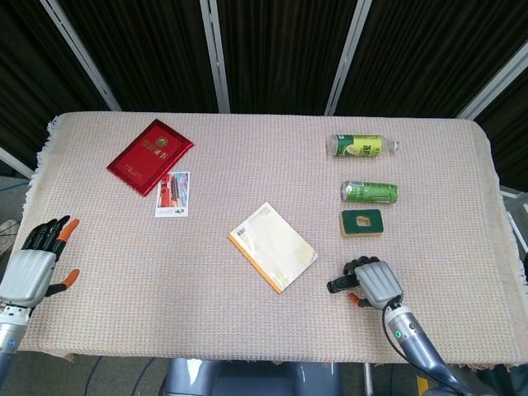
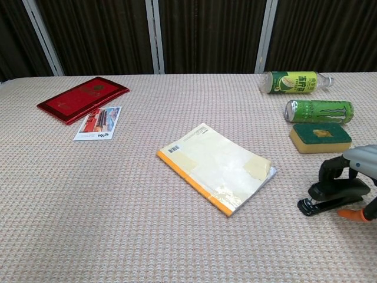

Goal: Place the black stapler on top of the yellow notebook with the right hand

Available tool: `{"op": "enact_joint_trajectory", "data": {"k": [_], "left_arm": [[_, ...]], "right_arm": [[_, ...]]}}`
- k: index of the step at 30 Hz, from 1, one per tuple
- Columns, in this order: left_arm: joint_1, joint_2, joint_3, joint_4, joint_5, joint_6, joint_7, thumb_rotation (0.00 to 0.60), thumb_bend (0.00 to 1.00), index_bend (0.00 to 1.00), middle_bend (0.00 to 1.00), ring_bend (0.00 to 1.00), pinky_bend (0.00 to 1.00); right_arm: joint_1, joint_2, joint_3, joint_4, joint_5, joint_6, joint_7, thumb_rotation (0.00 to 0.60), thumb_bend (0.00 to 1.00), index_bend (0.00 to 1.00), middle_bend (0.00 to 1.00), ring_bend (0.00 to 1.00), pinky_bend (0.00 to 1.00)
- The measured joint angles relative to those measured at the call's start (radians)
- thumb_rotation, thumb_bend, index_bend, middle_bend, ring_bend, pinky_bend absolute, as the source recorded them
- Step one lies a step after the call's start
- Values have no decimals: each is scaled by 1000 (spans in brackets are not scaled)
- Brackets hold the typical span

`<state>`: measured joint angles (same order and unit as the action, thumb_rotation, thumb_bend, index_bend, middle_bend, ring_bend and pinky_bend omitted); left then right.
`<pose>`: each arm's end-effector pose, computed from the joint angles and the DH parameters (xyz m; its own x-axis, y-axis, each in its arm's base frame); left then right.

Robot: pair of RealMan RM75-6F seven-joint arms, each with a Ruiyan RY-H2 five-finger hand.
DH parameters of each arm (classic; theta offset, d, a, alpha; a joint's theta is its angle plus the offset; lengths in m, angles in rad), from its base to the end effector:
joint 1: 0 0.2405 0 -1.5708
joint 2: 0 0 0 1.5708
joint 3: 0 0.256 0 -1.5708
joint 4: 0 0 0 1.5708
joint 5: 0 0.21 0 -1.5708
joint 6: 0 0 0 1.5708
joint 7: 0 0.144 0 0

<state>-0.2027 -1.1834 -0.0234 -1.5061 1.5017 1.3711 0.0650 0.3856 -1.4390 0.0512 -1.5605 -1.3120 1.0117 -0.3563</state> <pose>-0.3121 0.2135 0.1300 0.5013 0.0799 0.8616 0.8631 -0.1171 -0.4913 -0.2508 -0.2448 0.0014 0.4991 -0.3678 0.7846 -0.8648 -0.2684 0.4242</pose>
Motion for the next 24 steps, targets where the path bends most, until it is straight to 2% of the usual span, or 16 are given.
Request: {"op": "enact_joint_trajectory", "data": {"k": [4, 10, 16, 24], "left_arm": [[1, 1, 1, -1, 4, 3, -1, 600, 303, 0, 0, 0, 83], [2, 2, 3, -1, 7, 5, -4, 600, 304, 0, 0, 0, 83], [2, 4, 6, -2, 13, 6, -10, 600, 305, 0, 0, 0, 83], [3, 9, 11, -7, 29, 14, -21, 600, 303, 0, 0, 0, 83]], "right_arm": [[3, -5, -1, 10, -9, 8, 12, 600, 255, 558, 519, 454, 538], [0, -14, -1, 16, -20, 46, 0, 600, 253, 612, 582, 527, 630], [-2, -15, 3, -5, -15, 72, -40, 600, 253, 628, 599, 553, 662], [5, 2, 12, -116, -15, 108, -151, 600, 254, 629, 599, 556, 663]]}}
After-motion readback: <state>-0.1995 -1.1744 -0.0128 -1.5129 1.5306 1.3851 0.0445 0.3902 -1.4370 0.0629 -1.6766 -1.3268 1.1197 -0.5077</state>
